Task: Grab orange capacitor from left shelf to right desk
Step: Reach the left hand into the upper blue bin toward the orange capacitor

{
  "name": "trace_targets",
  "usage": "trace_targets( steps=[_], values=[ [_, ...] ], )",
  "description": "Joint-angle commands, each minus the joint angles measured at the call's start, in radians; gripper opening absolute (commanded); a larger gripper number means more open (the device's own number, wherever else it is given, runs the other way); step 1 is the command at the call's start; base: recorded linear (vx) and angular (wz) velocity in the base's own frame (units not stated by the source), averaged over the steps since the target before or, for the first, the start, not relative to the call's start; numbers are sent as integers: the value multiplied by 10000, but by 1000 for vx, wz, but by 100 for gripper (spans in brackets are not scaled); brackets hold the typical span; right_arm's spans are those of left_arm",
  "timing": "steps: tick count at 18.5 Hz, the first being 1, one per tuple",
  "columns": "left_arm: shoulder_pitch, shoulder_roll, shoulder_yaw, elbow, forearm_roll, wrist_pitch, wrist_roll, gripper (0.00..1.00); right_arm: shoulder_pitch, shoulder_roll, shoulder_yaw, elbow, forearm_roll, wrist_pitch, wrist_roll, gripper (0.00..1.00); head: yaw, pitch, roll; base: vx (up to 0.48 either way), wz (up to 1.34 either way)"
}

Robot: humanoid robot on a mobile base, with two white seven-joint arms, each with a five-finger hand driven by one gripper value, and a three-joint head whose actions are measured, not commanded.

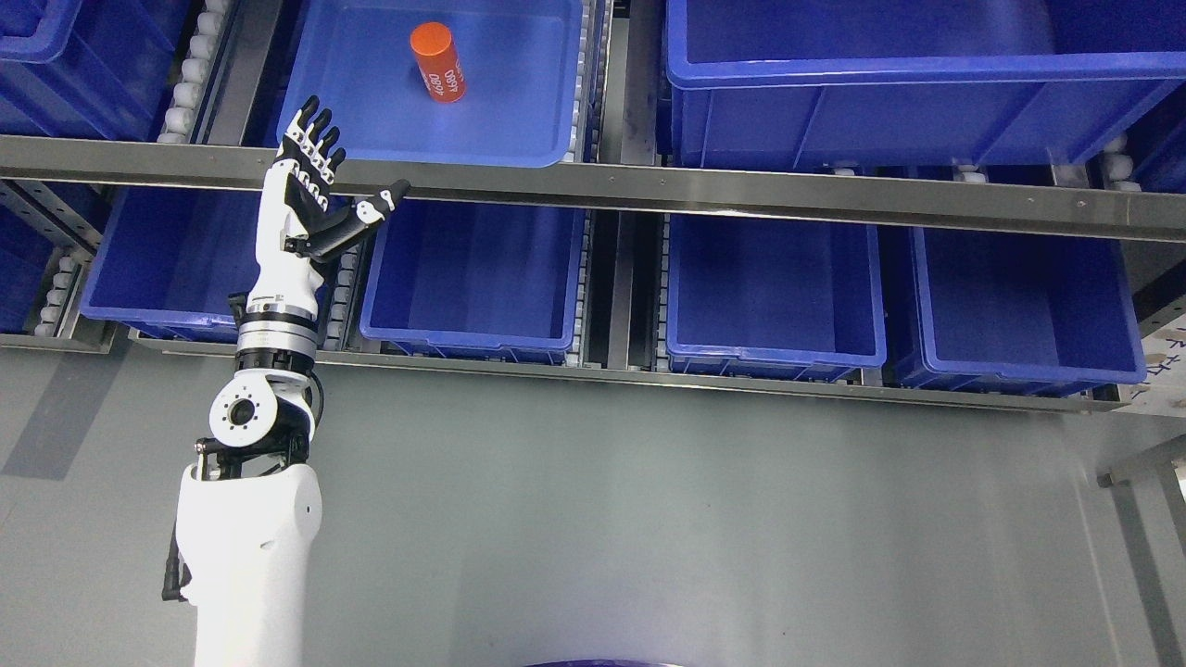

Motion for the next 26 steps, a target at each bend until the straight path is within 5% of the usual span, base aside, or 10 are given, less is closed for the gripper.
trace_targets(
  steps=[1, 8, 13, 22, 26],
  values=[
    [21, 175, 35, 88, 10, 108, 2, 100, 199, -175, -122, -175, 46, -5, 4, 100, 0, 0, 0, 0, 0],
    [-682, 175, 417, 990, -20, 108, 2, 100, 199, -175, -122, -175, 46, -5, 4, 100, 0, 0, 0, 0, 0],
    [-2706, 843, 357, 3596, -5, 108, -29, 100, 199, -175, -122, -175, 46, -5, 4, 100, 0, 0, 0, 0, 0],
    [-5882, 721, -670, 7953, -189, 93, -949, 100, 199, -175, -122, -175, 46, -5, 4, 100, 0, 0, 0, 0, 0],
    [-6146, 813, -717, 8541, -205, 93, -949, 100, 199, -175, -122, -175, 46, -5, 4, 100, 0, 0, 0, 4, 0]
  ],
)
